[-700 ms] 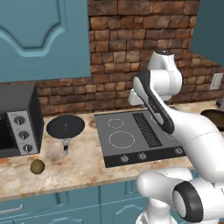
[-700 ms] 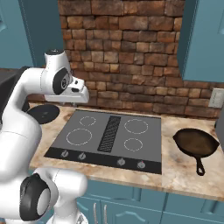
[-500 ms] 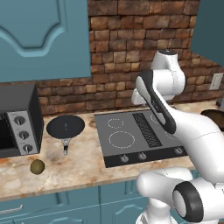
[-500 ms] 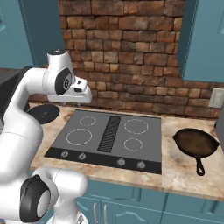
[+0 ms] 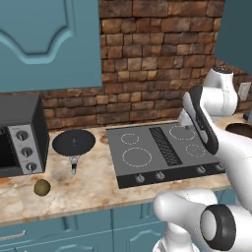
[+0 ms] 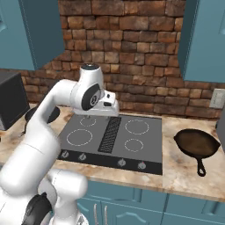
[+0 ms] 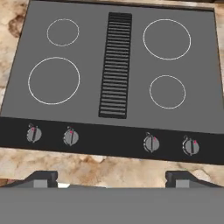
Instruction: Place both pans onto different burners. Then place the potato and the steak on different pans.
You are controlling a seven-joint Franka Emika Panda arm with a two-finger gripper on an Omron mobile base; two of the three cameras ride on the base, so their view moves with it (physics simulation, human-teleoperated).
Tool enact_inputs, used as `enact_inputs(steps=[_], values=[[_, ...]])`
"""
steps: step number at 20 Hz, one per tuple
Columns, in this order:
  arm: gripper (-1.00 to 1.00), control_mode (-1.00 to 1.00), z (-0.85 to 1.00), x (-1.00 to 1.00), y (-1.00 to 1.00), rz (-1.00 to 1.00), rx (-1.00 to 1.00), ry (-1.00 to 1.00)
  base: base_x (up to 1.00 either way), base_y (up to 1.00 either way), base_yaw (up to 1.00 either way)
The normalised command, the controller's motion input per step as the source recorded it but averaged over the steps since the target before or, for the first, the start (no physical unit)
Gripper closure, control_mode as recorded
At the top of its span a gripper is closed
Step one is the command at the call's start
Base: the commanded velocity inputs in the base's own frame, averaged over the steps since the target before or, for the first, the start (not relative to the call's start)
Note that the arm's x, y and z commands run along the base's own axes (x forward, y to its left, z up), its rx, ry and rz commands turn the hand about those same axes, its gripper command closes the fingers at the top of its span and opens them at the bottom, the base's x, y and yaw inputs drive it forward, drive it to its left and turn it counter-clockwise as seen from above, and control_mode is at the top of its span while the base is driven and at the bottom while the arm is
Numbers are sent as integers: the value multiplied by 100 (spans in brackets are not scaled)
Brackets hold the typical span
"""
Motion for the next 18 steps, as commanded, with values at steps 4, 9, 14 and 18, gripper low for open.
enact_inputs(steps=[4,9,14,18], values=[[-100,-100,-7,-1,-100,-8,0,25,0,0,0],[-100,-100,-1,1,-100,-13,1,38,0,0,0],[-100,-100,-44,0,-100,-10,0,18,0,0,0],[-100,-100,-66,0,-100,-6,0,-1,0,0,0]])
